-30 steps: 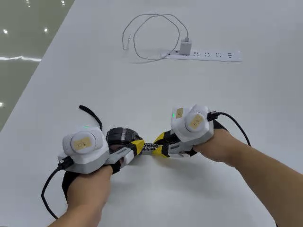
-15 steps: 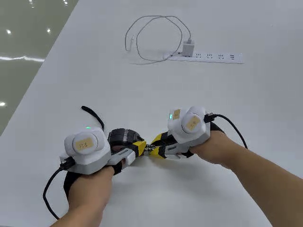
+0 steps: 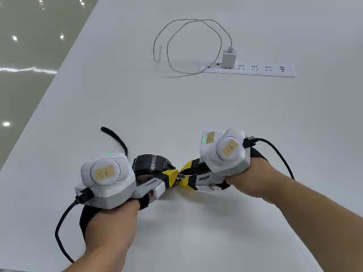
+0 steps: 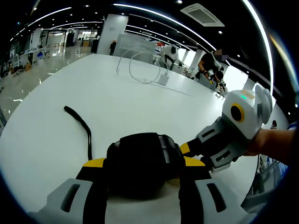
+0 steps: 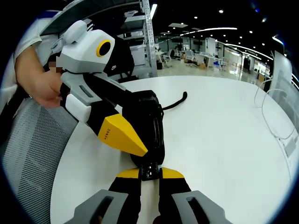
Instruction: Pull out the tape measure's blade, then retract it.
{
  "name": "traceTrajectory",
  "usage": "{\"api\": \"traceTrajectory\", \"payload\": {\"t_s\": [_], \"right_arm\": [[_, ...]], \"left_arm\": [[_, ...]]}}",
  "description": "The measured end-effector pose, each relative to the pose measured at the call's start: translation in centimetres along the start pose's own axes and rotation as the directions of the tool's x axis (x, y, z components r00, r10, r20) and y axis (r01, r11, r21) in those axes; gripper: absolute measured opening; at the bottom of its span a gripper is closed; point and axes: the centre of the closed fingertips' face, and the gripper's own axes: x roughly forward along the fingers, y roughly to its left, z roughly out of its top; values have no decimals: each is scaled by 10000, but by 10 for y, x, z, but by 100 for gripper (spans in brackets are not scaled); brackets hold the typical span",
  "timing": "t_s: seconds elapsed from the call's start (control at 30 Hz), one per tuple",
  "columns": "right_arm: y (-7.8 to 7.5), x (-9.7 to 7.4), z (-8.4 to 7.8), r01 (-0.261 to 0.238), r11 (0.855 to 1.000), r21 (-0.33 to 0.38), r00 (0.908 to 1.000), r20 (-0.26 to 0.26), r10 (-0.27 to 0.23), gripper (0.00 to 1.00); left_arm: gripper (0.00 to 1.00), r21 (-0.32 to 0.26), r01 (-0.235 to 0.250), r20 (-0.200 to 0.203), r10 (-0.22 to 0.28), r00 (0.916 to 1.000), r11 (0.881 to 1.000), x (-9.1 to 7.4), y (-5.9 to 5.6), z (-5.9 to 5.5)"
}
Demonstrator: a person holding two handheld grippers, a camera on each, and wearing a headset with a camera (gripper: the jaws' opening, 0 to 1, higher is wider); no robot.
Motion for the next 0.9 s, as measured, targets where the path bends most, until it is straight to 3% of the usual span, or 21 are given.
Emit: {"api": "traceTrajectory", "payload": {"t_s": [0.9], "right_arm": [[-1, 1, 1, 71, 9999, 132, 9999, 97, -73, 11]], "left_arm": [[59, -178, -67, -98, 66, 9999, 9998, 0, 0, 0]]}}
